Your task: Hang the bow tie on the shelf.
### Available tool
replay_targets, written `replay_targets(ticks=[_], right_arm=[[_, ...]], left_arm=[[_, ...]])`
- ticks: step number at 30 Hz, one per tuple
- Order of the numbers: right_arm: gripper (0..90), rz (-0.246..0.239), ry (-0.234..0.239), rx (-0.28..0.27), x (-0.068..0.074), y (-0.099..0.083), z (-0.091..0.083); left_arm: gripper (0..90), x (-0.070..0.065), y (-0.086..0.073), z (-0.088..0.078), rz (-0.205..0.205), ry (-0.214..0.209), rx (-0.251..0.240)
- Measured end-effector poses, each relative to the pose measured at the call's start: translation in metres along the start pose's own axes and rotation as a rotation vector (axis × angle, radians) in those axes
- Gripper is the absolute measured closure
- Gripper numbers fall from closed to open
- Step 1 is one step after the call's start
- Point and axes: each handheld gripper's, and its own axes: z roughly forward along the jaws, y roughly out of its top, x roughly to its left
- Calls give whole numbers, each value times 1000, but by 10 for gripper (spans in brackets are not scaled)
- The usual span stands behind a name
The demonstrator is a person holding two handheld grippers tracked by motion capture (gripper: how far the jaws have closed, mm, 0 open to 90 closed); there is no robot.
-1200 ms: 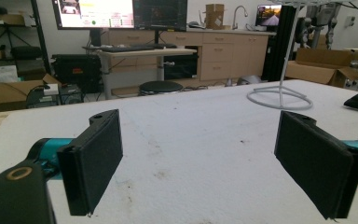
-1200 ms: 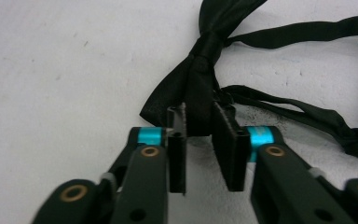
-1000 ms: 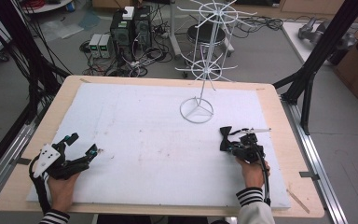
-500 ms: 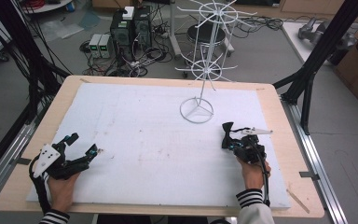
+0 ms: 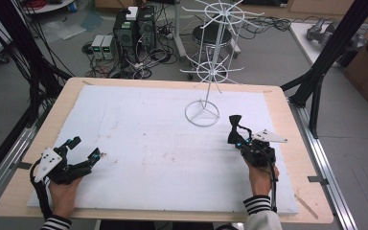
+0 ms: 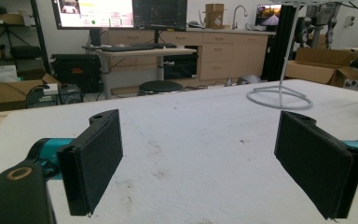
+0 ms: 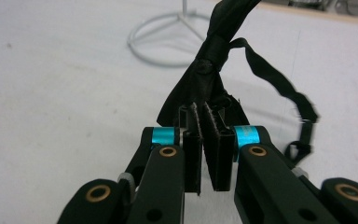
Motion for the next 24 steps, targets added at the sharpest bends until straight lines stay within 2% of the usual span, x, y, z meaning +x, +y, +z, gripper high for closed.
replay_targets(ticks=[2,3,7,11,24], right_arm=[[859,-1,-5,-16,1,1,-2],[859,-13,-16,-54,2,2,-5],[859,-29,-25,-134,4,4,-12],[859,-57,-36,-189,6,6,-17],[858,-42,-31,-244,5,15,-22]], left_arm=[[154,0,0,0,-1,0,-1],[154,0,0,0,0,0,0],[154,0,0,0,-2,0,-1],[154,0,0,0,0,0,1],[154,0,0,0,-1,1,1]])
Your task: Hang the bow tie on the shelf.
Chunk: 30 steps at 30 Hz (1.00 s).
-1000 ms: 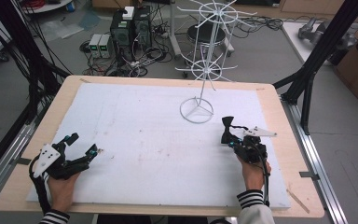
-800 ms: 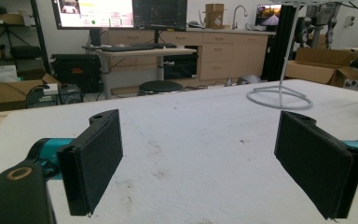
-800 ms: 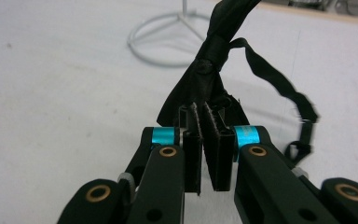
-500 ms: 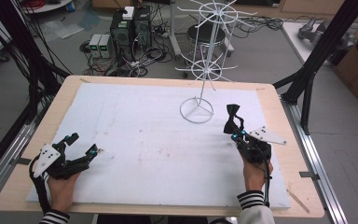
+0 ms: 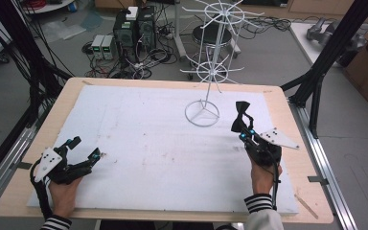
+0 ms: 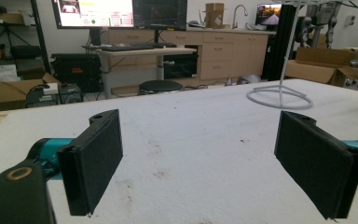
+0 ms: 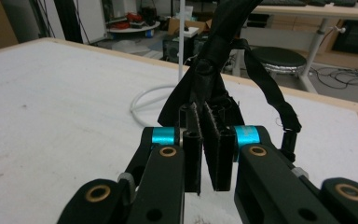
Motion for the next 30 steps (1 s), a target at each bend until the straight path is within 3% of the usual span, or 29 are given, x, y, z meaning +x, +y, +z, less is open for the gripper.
replay_targets(ticks=[16,30], right_arm=[[858,9,28,-112,9,32,0],[858,-14,62,-145,23,57,7]], left_arm=[[154,0,0,0,-3,0,1],[154,0,0,0,-3,0,0]])
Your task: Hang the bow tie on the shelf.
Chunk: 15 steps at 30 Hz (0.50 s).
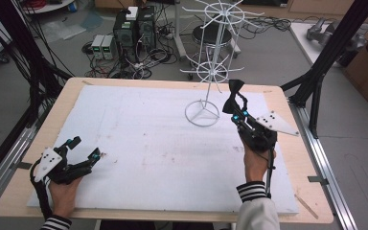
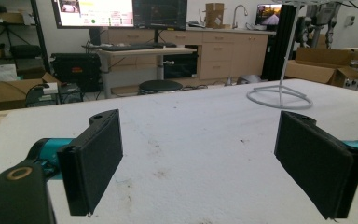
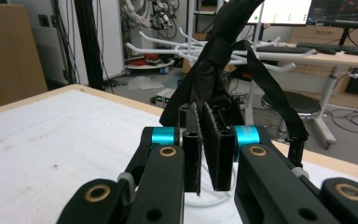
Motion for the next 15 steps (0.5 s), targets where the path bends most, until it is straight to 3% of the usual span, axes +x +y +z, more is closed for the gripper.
replay_targets(ticks=[15], right_arm=[[857,-6,21,-11,14,9,17]], left_arm=[[154,0,0,0,-2,1,-2]])
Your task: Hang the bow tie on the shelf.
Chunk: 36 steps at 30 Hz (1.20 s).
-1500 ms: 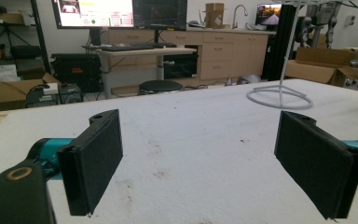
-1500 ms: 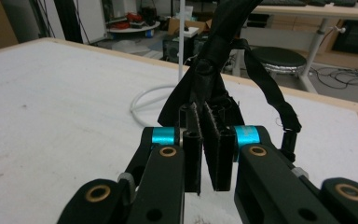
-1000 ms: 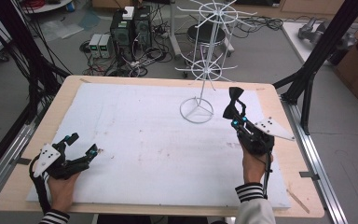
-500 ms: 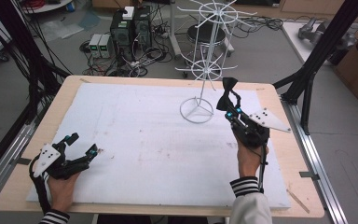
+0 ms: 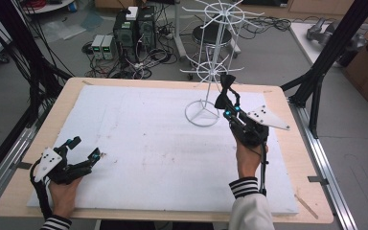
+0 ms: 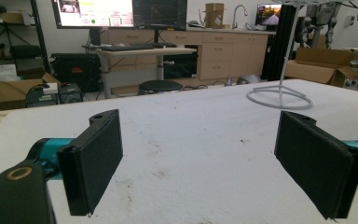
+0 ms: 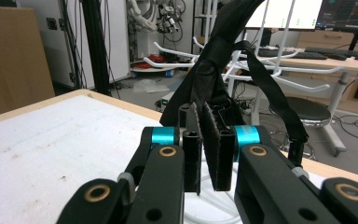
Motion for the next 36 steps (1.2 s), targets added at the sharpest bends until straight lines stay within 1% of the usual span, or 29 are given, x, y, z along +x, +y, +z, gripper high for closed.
replay_targets(ticks=[5,13,22,30,36], right_arm=[[857,-1,4,-2,4,-1,5],[857,4,4,10,6,-3,12],[857,12,-8,30,3,-5,28],[857,15,-15,38,3,-6,40],[856,22,-28,67,1,-9,47]], left_arm=[[154,0,0,0,-1,0,-1],[154,0,0,0,0,0,0],[154,0,0,0,-1,-1,-1],[155,0,0,0,-3,-1,-2],[154,1,0,0,-3,-2,0]])
